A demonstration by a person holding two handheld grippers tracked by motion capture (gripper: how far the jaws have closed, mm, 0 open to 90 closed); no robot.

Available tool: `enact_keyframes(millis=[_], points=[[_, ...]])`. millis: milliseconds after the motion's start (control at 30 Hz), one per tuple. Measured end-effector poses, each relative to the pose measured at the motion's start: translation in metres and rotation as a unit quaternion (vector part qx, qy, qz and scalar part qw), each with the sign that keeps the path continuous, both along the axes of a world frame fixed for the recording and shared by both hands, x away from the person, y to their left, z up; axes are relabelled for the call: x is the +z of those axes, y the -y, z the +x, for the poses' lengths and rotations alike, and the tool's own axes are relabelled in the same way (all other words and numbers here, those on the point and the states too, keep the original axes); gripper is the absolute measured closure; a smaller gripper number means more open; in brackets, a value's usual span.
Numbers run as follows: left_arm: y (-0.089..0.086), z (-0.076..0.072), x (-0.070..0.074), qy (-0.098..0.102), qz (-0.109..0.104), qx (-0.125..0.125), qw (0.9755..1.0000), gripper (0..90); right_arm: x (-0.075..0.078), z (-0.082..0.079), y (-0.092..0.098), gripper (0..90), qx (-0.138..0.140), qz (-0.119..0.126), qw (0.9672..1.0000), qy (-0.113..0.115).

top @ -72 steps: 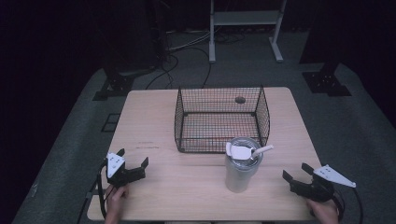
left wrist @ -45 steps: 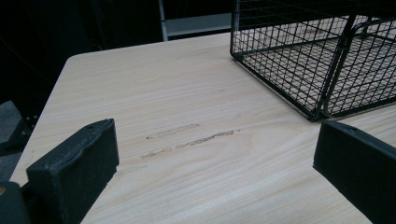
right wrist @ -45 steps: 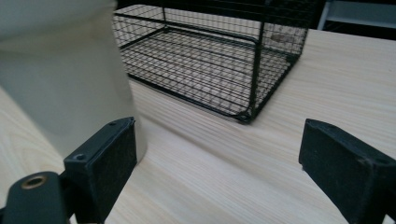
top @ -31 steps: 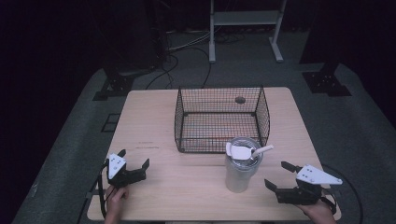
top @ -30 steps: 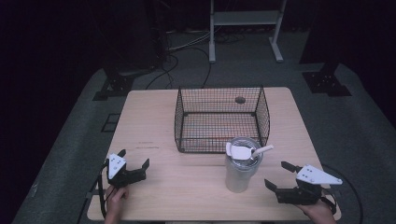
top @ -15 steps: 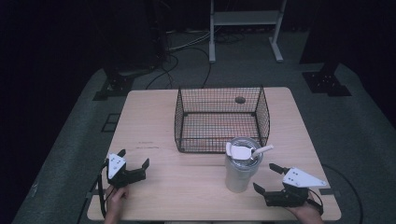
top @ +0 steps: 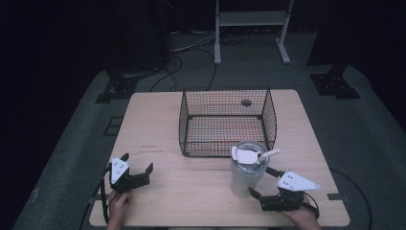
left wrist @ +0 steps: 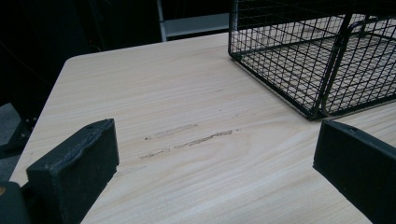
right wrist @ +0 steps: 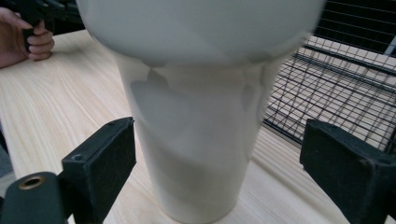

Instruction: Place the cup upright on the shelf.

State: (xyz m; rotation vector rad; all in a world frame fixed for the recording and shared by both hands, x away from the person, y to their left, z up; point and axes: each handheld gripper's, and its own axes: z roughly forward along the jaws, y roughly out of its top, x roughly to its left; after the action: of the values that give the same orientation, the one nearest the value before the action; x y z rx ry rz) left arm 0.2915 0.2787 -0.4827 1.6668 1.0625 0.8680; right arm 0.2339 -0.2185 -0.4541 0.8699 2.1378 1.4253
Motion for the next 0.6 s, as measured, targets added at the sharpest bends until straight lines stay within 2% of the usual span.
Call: enact_keyframes(millis=[300,500,600], points=[[0.0,0.0,0.0,0.0,0.0,0.0,1.0,0.0,-0.006,0.014,-0.017,7.2,0.017,0.007,0.9998,0.008],[0.0,0.0,0.0,0.0,0.0,-0.001,1.0,0.0,-0.008,0.019,-0.026,7.3,0.017,0.012,0.9997,0.008],[0.0,0.0,0.0,0.0,0.0,-0.001,1.0,0.0,-0.009,0.023,-0.029,7.2,0.018,0.017,0.9996,0.016]])
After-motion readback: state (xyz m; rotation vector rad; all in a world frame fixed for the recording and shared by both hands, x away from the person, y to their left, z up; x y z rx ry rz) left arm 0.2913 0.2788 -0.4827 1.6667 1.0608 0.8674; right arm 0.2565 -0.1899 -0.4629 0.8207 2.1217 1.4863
